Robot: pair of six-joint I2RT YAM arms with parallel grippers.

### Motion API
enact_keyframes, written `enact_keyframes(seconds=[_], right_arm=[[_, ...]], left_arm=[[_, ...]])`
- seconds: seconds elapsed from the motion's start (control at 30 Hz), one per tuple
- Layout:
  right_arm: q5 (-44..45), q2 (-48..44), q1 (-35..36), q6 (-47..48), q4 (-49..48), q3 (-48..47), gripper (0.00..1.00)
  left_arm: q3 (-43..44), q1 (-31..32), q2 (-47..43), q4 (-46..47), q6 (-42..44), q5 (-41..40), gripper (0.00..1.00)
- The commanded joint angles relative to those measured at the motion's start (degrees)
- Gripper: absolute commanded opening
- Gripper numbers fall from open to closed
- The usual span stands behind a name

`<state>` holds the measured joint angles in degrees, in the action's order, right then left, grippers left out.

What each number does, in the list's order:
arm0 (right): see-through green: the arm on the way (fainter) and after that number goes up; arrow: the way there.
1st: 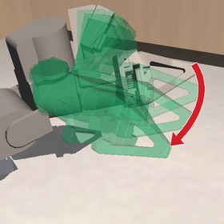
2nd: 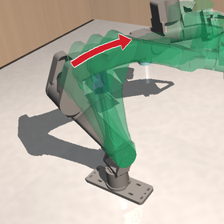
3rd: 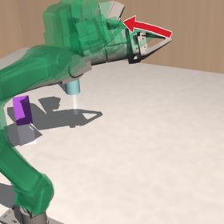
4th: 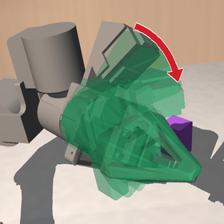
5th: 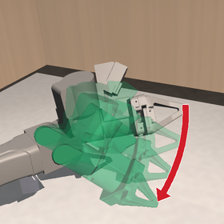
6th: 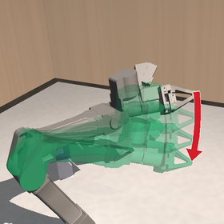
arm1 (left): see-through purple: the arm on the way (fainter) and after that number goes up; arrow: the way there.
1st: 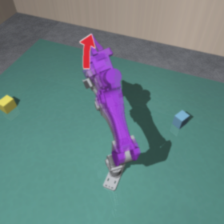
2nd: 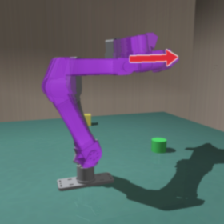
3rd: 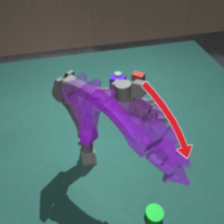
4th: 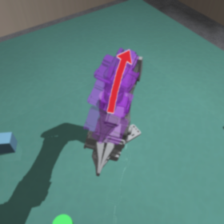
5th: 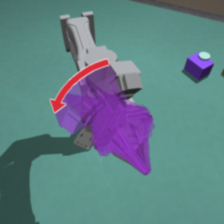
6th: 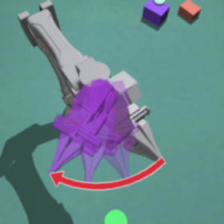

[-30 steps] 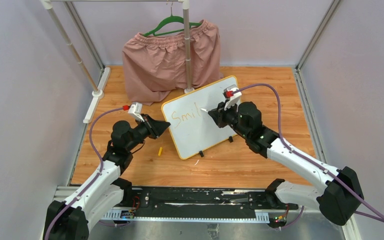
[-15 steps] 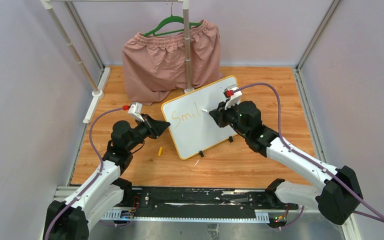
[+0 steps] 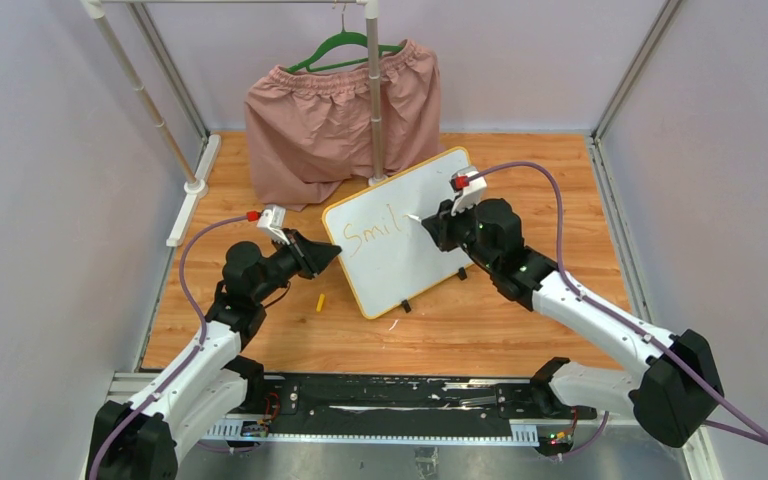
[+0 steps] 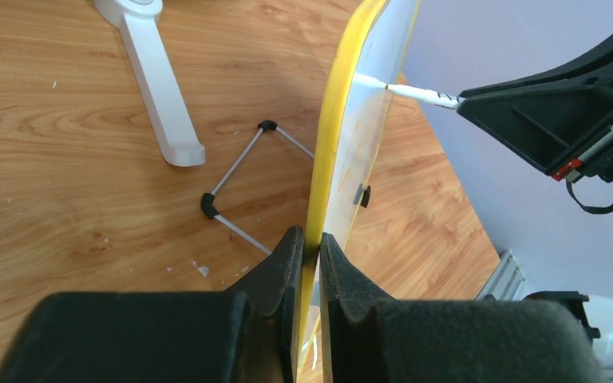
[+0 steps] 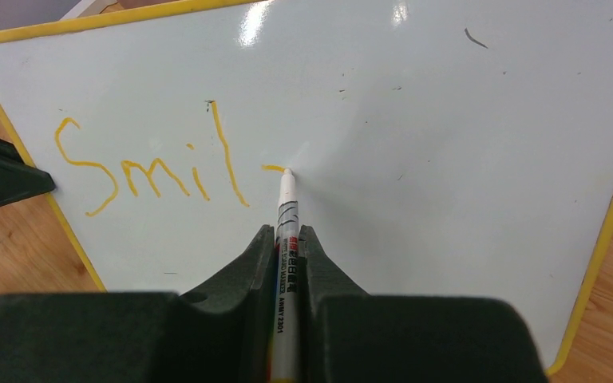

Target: Write a sentence on the whiteboard

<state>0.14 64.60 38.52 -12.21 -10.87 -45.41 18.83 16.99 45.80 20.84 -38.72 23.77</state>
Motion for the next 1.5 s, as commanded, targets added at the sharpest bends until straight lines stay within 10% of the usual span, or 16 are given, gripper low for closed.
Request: enact_keyframes(seconds=[0.0, 1.47], right_arm=[[2.21, 0.77, -1.14, 0.17, 1.25, -2.32, 0.00], [-3.72, 1.93, 1.53, -0.14, 1.26, -2.05, 0.00]], left_arm=[[-0.42, -0.12, -0.97, 1.04, 0.31, 0.83, 0.00], [-0.46, -0.12, -0.80, 1.13, 0.31, 0.74, 0.00]])
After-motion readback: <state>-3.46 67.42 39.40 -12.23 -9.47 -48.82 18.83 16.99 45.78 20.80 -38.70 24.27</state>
